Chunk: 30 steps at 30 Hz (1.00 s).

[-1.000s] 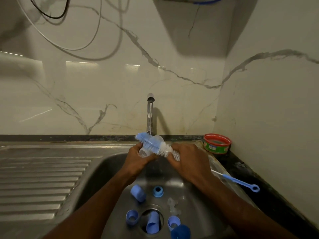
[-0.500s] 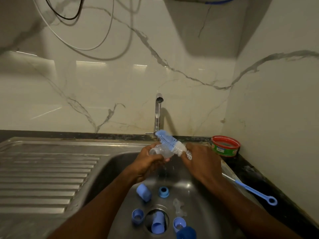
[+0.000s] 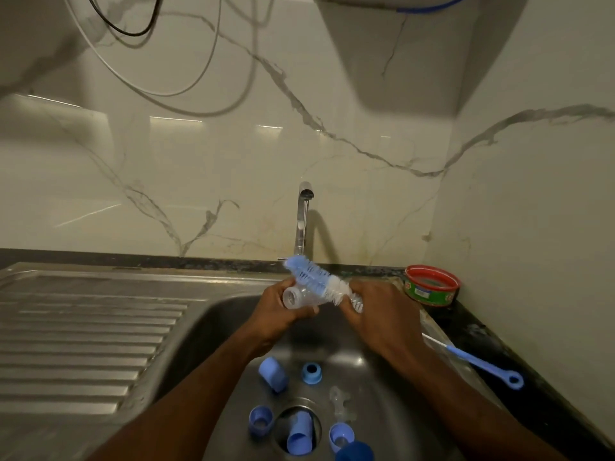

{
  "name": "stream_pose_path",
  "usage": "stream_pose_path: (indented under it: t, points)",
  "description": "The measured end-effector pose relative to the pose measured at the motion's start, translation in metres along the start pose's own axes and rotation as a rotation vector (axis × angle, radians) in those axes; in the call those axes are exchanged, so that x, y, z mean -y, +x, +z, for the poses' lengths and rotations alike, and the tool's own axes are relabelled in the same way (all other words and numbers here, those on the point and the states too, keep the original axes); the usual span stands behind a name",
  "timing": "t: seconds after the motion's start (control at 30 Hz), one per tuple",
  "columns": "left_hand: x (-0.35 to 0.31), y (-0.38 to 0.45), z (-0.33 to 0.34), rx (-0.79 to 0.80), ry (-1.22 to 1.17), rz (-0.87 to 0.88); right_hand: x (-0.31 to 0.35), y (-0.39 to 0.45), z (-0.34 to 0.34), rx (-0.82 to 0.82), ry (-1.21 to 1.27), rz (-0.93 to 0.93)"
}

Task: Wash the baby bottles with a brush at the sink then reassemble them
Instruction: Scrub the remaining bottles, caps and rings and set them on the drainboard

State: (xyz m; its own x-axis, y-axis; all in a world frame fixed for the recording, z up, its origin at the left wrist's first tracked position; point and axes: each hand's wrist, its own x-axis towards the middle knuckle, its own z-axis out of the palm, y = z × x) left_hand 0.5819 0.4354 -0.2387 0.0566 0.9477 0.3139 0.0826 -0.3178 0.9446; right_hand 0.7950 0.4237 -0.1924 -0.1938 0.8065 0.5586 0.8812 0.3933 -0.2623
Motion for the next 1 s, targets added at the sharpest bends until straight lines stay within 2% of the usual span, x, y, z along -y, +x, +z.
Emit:
stream_pose_path:
  t: [0.1,0.17,0.23,0.37,0.47,0.57,0.63,0.77,0.83,1.0]
  points:
    - [-0.001,0.002,0.003,-0.031,-0.028,-0.009,0.000,0.000,0.000,-0.031,-0.021,0.055]
    - [0.003,0.005,0.001,-0.095,-0.049,-0.017,0.005,-0.003,0.001,0.022,-0.030,0.012]
    - [0.005,0.007,-0.001,-0.133,-0.069,-0.032,0.010,-0.005,0.000,0.006,-0.019,-0.022]
    - [0.003,0.008,0.006,-0.121,-0.119,-0.064,0.014,-0.003,0.000,0.000,0.051,0.010]
    - [0.004,0.005,0.006,-0.190,-0.101,-0.029,0.014,-0.004,-0.001,0.031,0.020,-0.033]
    - [0.001,0.005,0.004,-0.233,-0.115,-0.008,0.005,-0.001,-0.005,-0.030,-0.006,0.064]
    - [-0.001,0.005,0.006,-0.207,-0.130,-0.026,-0.001,0.000,-0.003,-0.036,-0.025,0.101]
    - [0.002,0.003,0.008,-0.114,-0.209,-0.058,0.006,-0.002,0.003,0.068,0.030,0.021]
    - [0.002,0.003,0.007,-0.083,-0.243,-0.063,0.012,-0.003,0.001,0.023,0.039,-0.034]
    - [0.000,0.003,0.009,-0.044,-0.227,-0.052,0.003,-0.001,-0.002,0.004,-0.019,0.048]
